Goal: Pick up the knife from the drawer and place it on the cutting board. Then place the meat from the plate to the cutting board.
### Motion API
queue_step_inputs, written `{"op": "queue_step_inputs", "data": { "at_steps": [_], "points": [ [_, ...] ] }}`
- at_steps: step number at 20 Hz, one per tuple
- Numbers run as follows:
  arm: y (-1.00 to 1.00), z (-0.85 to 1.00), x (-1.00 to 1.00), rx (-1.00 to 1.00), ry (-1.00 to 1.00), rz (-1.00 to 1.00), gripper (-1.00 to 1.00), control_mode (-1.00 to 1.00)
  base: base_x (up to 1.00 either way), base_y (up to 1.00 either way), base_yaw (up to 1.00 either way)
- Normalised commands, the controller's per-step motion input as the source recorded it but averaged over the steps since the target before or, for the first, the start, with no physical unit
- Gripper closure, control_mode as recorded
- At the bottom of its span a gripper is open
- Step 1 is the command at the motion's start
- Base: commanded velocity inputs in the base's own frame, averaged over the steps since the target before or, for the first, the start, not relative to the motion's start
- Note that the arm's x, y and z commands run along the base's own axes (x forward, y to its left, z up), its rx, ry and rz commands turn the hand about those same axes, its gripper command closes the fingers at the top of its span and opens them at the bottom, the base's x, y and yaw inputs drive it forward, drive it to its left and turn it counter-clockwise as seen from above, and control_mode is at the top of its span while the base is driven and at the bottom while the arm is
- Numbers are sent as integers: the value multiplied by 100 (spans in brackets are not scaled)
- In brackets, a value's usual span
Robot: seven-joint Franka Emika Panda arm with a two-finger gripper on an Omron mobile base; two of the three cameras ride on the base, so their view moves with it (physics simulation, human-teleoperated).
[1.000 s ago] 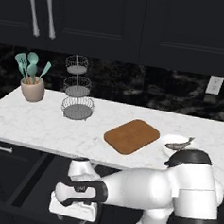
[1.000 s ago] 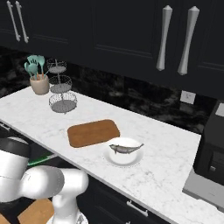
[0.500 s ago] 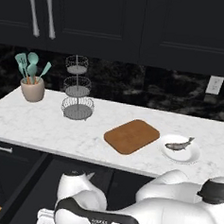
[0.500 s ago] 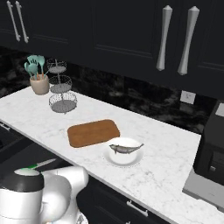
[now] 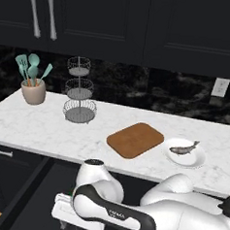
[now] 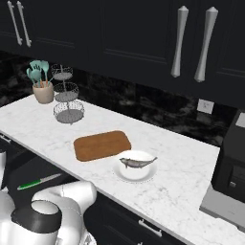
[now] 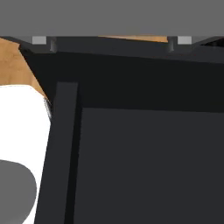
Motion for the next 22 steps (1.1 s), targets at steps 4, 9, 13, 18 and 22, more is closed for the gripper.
{"op": "queue_step_inputs", "data": {
  "at_steps": [4, 9, 13, 18, 22],
  "points": [
    [0, 11, 46, 0, -2, -2, -100, -100, 0, 0, 0],
    [4, 4, 42, -4, -10, -3, -100, -100, 0, 0, 0],
    [0, 0, 49, -3, -12, -5, -100, -100, 0, 0, 0],
    [2, -19, 38, -7, -2, -5, -100, -100, 0, 0, 0],
    [0, -18, 35, -4, 0, 0, -100, -100, 0, 0, 0]
  ]
}}
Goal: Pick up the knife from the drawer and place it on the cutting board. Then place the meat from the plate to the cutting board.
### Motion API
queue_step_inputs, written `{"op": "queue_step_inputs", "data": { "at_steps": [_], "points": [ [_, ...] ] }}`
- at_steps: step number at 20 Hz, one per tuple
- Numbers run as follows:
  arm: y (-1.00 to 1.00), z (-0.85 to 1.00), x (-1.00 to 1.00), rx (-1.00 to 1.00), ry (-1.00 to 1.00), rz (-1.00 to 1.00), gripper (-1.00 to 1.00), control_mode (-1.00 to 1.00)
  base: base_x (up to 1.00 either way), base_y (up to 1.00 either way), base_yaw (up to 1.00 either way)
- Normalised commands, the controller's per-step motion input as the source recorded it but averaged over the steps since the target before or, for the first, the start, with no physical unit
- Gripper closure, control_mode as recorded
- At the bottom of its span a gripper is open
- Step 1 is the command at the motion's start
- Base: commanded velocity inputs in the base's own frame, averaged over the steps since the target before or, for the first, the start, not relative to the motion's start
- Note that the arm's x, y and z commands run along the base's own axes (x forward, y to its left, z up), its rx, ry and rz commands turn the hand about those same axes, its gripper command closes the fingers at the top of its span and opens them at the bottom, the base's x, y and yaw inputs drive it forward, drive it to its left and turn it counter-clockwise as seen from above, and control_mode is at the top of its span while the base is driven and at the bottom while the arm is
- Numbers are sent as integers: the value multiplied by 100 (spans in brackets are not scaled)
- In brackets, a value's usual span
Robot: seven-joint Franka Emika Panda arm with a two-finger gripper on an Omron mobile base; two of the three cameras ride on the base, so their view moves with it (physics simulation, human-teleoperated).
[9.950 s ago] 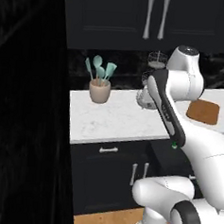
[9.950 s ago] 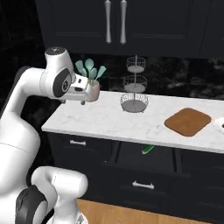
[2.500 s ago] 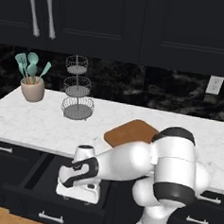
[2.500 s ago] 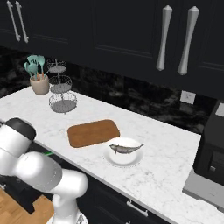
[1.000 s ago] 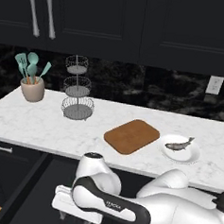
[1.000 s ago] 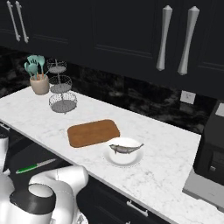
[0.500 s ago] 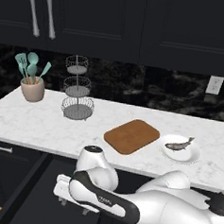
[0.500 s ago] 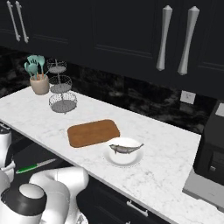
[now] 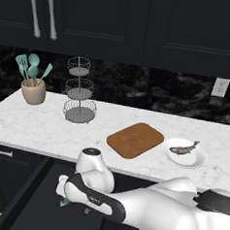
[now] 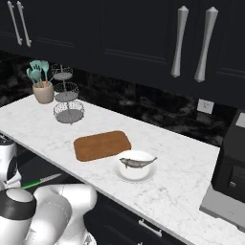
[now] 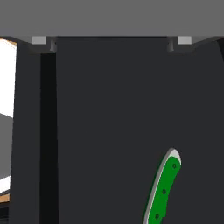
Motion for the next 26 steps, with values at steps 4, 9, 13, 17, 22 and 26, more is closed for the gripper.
{"op": "queue_step_inputs", "data": {
  "at_steps": [4, 9, 13, 17, 22, 26],
  "points": [
    [-8, -3, 45, 0, 0, -2, -100, -100, 0, 0, 0],
    [-3, -5, 56, 0, 0, -1, -100, -100, 0, 0, 0],
    [0, -31, 31, -2, 0, 0, -100, -100, 0, 0, 0],
    [4, -40, 23, -8, 0, 0, -100, -100, 0, 0, 0],
    [19, -28, 27, -9, 0, -1, -100, -100, 0, 0, 0],
    [23, -22, 18, -10, 0, -2, -100, -100, 0, 0, 0]
  ]
}}
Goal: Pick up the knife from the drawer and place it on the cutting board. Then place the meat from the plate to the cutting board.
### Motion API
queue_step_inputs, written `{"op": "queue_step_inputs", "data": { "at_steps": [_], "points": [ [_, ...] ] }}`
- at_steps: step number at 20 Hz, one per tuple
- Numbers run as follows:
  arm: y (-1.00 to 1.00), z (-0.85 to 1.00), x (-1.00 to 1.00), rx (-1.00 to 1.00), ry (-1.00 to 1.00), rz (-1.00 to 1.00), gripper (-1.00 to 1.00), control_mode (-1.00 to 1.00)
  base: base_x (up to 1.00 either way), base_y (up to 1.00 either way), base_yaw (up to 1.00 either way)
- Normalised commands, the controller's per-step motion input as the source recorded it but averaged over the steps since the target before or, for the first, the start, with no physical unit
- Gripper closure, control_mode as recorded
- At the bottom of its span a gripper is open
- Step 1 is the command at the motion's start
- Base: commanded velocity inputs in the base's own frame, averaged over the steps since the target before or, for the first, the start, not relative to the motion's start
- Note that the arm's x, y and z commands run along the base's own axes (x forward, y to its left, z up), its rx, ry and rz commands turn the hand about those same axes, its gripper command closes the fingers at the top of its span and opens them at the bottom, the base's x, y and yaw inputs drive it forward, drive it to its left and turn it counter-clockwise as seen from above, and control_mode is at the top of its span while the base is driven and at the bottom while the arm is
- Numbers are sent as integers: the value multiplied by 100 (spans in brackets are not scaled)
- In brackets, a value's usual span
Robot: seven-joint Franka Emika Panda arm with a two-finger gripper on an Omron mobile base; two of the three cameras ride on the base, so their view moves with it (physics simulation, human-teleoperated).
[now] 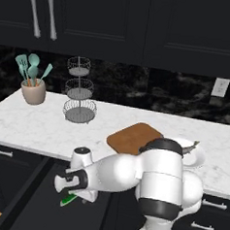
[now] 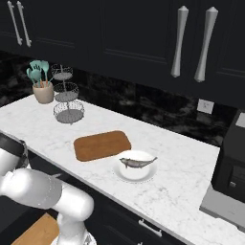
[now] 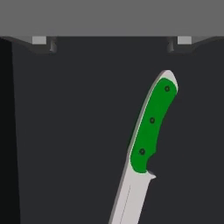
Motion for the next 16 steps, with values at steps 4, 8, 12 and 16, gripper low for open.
{"op": "queue_step_inputs", "data": {
  "at_steps": [4, 8, 12, 16],
  "points": [
    [21, -12, 28, -7, 0, -4, -100, -100, 0, 0, 0],
    [17, -21, 22, -8, 0, -2, -100, -100, 0, 0, 0],
    [12, -31, 27, -8, 0, -1, -100, -100, 0, 0, 0],
    [6, -33, 21, -4, 0, 0, -100, -100, 0, 0, 0]
  ]
}}
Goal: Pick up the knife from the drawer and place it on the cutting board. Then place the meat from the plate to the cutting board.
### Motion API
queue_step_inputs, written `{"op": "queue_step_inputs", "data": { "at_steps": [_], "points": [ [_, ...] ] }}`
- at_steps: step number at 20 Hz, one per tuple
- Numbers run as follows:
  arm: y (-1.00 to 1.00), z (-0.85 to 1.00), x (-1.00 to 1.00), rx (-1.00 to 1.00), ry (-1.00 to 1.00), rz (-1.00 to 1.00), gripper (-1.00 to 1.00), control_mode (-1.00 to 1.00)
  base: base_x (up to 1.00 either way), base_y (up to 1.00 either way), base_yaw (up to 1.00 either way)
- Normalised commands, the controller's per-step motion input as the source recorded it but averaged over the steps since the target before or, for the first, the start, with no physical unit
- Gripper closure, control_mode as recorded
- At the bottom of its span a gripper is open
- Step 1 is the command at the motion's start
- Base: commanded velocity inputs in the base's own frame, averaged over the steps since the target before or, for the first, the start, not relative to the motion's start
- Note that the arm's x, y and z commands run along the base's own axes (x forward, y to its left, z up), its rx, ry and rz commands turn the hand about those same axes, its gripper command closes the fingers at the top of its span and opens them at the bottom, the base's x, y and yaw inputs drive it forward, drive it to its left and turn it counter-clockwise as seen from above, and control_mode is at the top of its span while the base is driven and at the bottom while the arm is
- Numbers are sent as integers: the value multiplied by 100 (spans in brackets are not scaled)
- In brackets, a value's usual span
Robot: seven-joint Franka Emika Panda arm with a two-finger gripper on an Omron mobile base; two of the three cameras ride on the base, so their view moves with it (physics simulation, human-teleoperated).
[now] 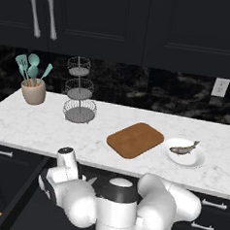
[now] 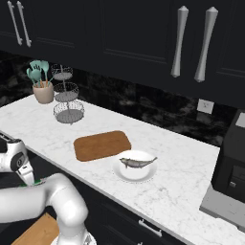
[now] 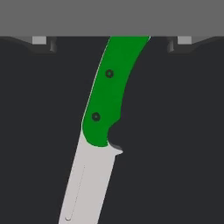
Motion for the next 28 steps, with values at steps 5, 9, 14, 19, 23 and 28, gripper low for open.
{"op": "queue_step_inputs", "data": {
  "at_steps": [5, 9, 14, 19, 23, 28],
  "points": [
    [0, -49, 0, 0, 0, 0, -100, -100, 0, 0, 0],
    [0, -61, -3, 0, -1, 0, -100, -100, 0, 0, 0],
    [0, -77, -25, 0, -5, 0, 100, -100, 0, 0, 0],
    [1, -41, -4, 0, -5, 0, 100, -100, 0, 0, 0],
    [8, -16, -15, 0, -6, 0, 100, -100, 0, 0, 0],
    [19, -2, -60, 0, -8, 0, 100, -100, 0, 0, 0]
  ]
}}
